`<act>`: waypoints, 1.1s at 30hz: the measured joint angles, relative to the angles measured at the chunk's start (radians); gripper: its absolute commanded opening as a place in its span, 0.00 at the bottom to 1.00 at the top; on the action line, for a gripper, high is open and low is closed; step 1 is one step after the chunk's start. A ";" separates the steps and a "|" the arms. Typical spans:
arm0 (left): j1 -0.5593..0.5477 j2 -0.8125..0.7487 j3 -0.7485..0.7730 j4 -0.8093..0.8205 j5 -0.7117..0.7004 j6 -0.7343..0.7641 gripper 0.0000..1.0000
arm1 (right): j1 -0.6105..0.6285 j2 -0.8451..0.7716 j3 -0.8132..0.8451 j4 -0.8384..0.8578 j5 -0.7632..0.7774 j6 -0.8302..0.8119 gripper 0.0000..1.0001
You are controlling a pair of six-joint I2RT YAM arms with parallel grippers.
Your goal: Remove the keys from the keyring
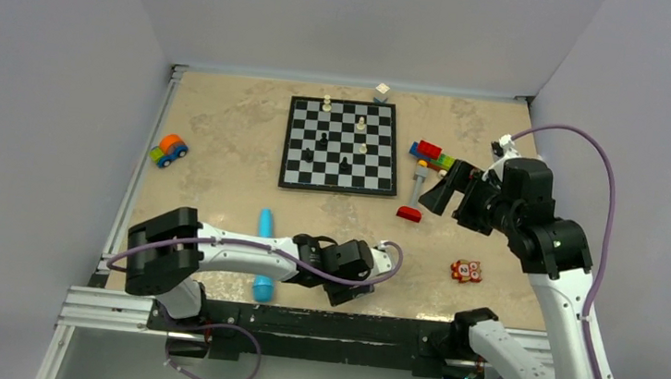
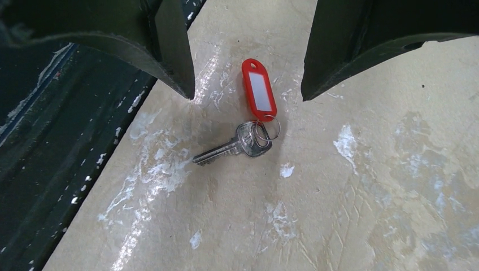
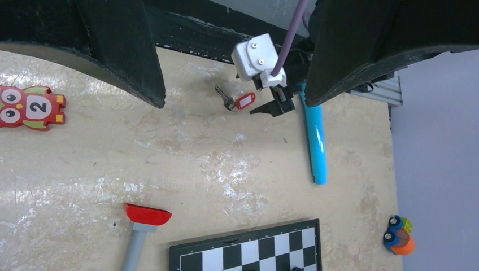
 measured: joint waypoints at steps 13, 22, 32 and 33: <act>0.000 0.075 0.000 -0.018 -0.029 -0.019 0.48 | 0.002 0.048 0.017 -0.011 -0.026 -0.034 0.98; 0.000 0.074 -0.006 -0.011 -0.027 -0.037 0.34 | 0.002 0.070 0.019 -0.010 -0.035 -0.040 0.98; 0.000 0.045 -0.019 -0.045 -0.039 -0.040 0.16 | 0.002 0.069 0.019 -0.010 -0.035 -0.040 0.98; 0.000 0.041 -0.019 -0.055 -0.040 -0.036 0.11 | 0.002 0.069 0.019 -0.010 -0.035 -0.040 0.98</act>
